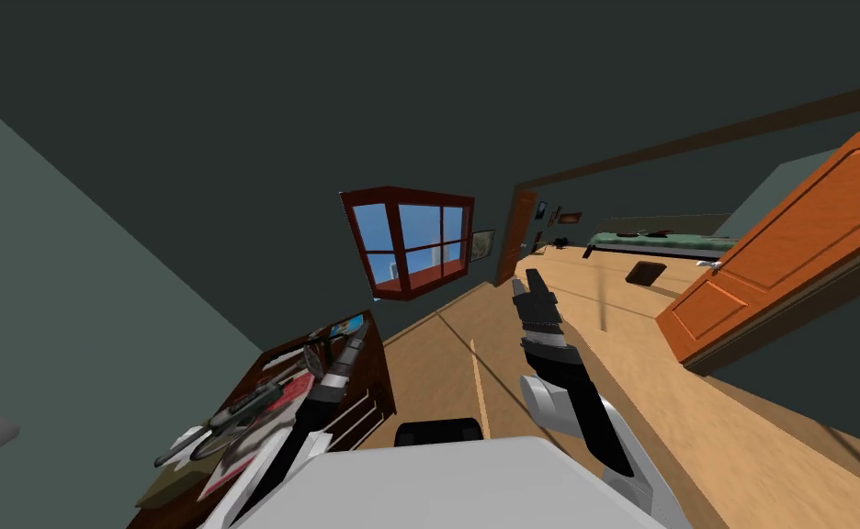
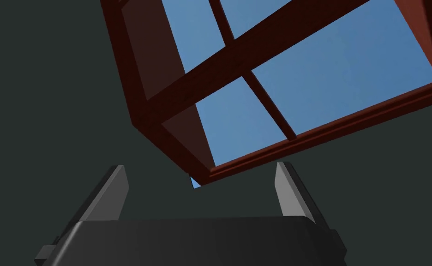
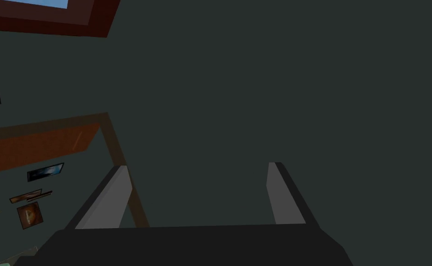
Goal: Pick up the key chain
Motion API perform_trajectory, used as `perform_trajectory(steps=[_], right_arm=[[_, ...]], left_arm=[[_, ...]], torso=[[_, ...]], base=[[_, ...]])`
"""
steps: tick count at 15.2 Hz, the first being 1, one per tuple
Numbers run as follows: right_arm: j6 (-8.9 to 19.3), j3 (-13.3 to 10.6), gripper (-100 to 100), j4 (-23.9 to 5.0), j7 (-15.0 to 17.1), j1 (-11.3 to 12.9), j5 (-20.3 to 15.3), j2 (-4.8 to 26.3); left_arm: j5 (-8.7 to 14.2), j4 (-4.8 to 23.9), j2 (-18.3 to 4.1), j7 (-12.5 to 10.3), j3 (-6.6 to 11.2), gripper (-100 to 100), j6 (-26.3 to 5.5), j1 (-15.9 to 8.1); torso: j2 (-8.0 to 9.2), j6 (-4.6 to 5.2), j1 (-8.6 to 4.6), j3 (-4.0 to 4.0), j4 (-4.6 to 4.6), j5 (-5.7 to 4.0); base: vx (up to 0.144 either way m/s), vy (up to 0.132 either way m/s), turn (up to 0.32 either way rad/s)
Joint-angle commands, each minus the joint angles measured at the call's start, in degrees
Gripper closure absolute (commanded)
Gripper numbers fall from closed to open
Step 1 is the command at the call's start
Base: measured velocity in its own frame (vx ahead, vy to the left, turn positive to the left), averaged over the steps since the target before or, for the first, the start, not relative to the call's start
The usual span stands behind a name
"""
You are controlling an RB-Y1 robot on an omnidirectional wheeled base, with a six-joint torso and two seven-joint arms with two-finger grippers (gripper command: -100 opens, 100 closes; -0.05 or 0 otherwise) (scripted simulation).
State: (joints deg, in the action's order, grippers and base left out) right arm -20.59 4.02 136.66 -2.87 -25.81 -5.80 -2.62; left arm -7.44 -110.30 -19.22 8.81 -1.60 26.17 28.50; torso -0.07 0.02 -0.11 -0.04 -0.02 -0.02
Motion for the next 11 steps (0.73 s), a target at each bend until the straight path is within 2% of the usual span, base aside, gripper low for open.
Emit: perform_trajectory(steps=[1,2,4,5,7,8,10,11], right_arm=[[0.0,0.0,0,0.0,0.0,0.0,0.0,0.0],[0.0,0.0,0,0.0,0.0,0.0,0.0,0.0],[0.0,0.0,0,0.0,0.0,0.0,0.0,0.0],[0.0,0.0,0,0.0,0.0,0.0,0.0,0.0],[0.0,0.0,0,0.0,0.0,0.0,0.0,0.0],[0.0,0.0,0,0.0,0.0,0.0,0.0,0.0],[0.0,0.0,0,0.0,0.0,0.0,0.0,0.0],[0.0,0.0,0,0.0,0.0,0.0,0.0,0.0]], left_arm=[[-0.5,2.3,-1.0,0.1,-0.17,-100,-0.8,0.0],[-1.2,3.9,-2.5,0.2,-0.36,-100,-1.6,-0.3],[-1.2,5.6,-2.5,0.2,-0.36,-100,-1.6,-0.3],[-1.8,7.6,-3.9,0.3,-0.62,-100,-2.4,-0.5],[-1.8,9.1,-3.9,0.3,-0.62,-100,-2.4,-0.5],[-2.5,11.0,-5.4,0.3,-0.95,-100,-3.2,-0.8],[-2.5,12.7,-5.4,0.3,-0.95,-100,-3.2,-0.8],[-3.2,14.4,-6.8,0.2,-1.35,-100,-3.9,-1.2]], torso=[[0.0,0.0,0.0,0.0,0.0,0.0],[-0.01,-0.01,0.0,-0.01,-0.01,0.0],[-0.06,0.0,-0.02,-0.04,-0.01,-0.01],[-0.04,-0.02,0.0,-0.03,-0.01,0.0],[-0.05,-0.01,0.03,-0.03,-0.01,0.0],[-0.03,-0.02,0.04,-0.02,-0.01,0.01],[-0.07,0.0,0.04,-0.04,-0.02,0.01],[-0.05,-0.02,0.06,-0.03,-0.01,0.01]], base=[[0.031,-0.032,-0.103],[0.039,-0.039,-0.137],[0.034,-0.033,-0.075],[0.035,-0.026,-0.1],[0.034,-0.02,-0.065],[0.043,-0.02,-0.098],[0.038,-0.018,-0.067],[0.041,-0.016,-0.083]])
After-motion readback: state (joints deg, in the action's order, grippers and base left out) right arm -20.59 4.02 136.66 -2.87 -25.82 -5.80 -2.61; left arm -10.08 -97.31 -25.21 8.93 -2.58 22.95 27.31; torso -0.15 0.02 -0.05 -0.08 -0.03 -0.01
